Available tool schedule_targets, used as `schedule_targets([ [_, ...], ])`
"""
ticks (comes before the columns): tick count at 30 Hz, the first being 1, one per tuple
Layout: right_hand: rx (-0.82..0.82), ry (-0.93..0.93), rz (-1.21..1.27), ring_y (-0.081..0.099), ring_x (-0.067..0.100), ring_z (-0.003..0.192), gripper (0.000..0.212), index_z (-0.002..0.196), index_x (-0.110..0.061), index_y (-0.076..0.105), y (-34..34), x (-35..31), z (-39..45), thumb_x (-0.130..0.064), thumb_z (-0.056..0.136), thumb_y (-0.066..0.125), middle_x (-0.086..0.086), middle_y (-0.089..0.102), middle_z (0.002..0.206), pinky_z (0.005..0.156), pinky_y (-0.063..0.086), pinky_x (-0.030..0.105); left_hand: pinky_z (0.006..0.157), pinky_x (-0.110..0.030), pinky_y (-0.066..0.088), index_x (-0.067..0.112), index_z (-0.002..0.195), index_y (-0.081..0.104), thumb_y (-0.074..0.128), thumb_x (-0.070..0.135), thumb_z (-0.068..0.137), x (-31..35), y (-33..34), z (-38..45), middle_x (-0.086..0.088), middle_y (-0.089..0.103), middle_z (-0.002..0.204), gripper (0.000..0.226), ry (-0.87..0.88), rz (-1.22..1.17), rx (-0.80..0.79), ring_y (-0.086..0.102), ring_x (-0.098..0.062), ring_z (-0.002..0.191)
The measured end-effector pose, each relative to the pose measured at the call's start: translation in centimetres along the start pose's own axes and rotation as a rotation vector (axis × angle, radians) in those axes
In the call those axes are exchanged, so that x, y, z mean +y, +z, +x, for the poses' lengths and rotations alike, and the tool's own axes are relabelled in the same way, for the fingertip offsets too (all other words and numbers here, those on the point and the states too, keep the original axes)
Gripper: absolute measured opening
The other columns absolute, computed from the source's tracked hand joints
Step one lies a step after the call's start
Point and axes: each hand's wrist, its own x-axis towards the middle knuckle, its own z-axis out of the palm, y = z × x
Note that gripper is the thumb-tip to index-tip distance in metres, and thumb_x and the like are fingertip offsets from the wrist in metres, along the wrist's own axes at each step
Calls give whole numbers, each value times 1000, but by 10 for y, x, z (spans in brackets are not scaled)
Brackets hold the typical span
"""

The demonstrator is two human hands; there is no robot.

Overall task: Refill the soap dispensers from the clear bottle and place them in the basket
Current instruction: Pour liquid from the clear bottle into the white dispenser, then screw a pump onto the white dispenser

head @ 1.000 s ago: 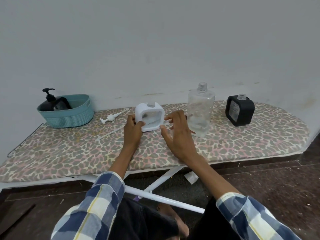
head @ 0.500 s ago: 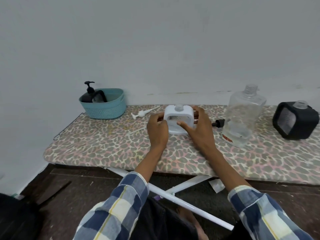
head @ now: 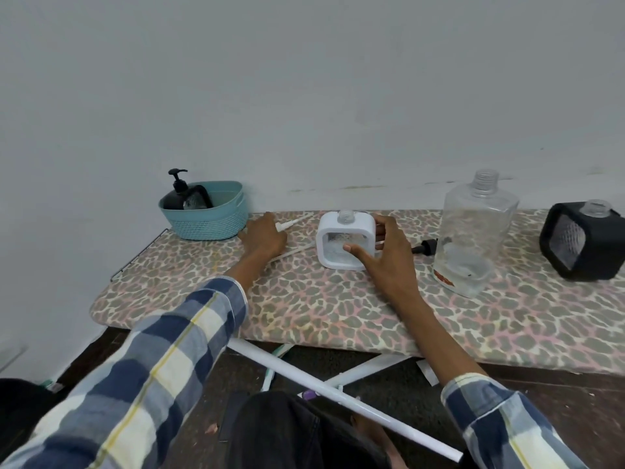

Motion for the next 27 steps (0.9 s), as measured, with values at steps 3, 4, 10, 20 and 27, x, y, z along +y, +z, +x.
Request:
schedule_targets([
  [3,-3,3,2,62,17,110,66,136,-30,51,1,3,0,-53,84,86,-4,62,125,89,59,39,100,-52,40,17,109,68,69,27,95,-4,5,1,-8,73,111,17,39,30,37,64,-33,111],
  [4,-2,2,4,62,17,110,66,136,-31,51,1,3,0,-54,84,86,-4,62,125,89,59,39,99,-52,38,18,108,70,69,28,95,-5,5,0,-7,73,108,16,42,30,73,64,-33,111],
  [10,-9,-7,30,62,14,111,68,139,-28,51,0,3,0,-52,86,86,-3,62,128,85,54,25,97,-46,34,28,117,71,81,43,89,8,-14,-21,2,76,110,33,71,-112,136,63,-25,116],
  [20,-23,6,66,62,13,106,62,136,-22,54,-2,1,0,-43,88,87,-3,64,122,81,49,18,79,-28,57,21,104,81,94,25,79,37,-96,-50,2,78,98,28,382,-721,12,68,-10,86],
  [27,-18,15,71,65,15,107,64,135,-26,55,-2,4,1,-49,85,87,0,66,121,85,58,31,92,-33,62,16,115,73,98,22,73,54,-112,-55,-5,74,105,49,304,-995,-73,72,-17,94],
])
